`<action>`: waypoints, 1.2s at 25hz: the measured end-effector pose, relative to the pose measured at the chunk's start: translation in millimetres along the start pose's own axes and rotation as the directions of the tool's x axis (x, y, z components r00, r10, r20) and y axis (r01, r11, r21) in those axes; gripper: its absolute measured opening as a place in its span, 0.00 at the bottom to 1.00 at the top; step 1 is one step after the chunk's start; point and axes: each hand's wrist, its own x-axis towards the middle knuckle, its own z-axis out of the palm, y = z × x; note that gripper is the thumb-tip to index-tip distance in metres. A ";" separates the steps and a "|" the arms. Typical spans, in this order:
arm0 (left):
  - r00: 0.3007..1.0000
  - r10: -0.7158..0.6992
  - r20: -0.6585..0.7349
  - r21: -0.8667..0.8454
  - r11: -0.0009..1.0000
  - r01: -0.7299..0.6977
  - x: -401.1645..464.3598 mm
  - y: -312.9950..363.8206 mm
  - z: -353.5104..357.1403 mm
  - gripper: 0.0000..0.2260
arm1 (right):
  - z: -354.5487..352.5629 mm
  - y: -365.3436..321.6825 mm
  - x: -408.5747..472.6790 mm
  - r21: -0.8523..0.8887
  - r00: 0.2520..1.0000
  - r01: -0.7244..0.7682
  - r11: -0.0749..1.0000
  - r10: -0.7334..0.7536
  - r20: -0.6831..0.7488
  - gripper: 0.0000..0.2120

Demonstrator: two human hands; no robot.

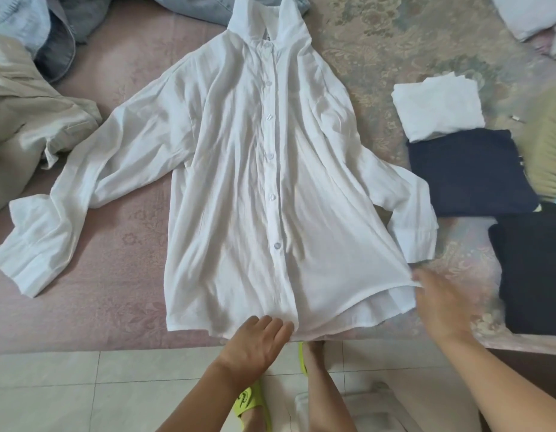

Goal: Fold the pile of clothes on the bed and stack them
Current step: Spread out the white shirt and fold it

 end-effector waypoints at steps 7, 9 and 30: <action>0.707 -0.689 -0.159 -0.123 0.725 0.678 -85.1 -48.5 -22.2 0.44 | 29.4 1.3 -1.1 -0.345 0.944 0.247 0.906 -0.306 -0.127 0.28; 0.465 -0.885 0.012 -0.276 0.444 0.853 -98.3 -60.3 -29.4 0.46 | 32.0 -4.3 7.0 -0.396 0.926 0.315 0.863 -0.371 -0.072 0.30; -0.065 -0.994 0.087 -0.333 -0.091 0.939 -134.9 -71.1 -47.8 0.09 | 6.9 -26.3 -19.2 -0.437 0.968 0.133 0.889 -0.022 0.250 0.11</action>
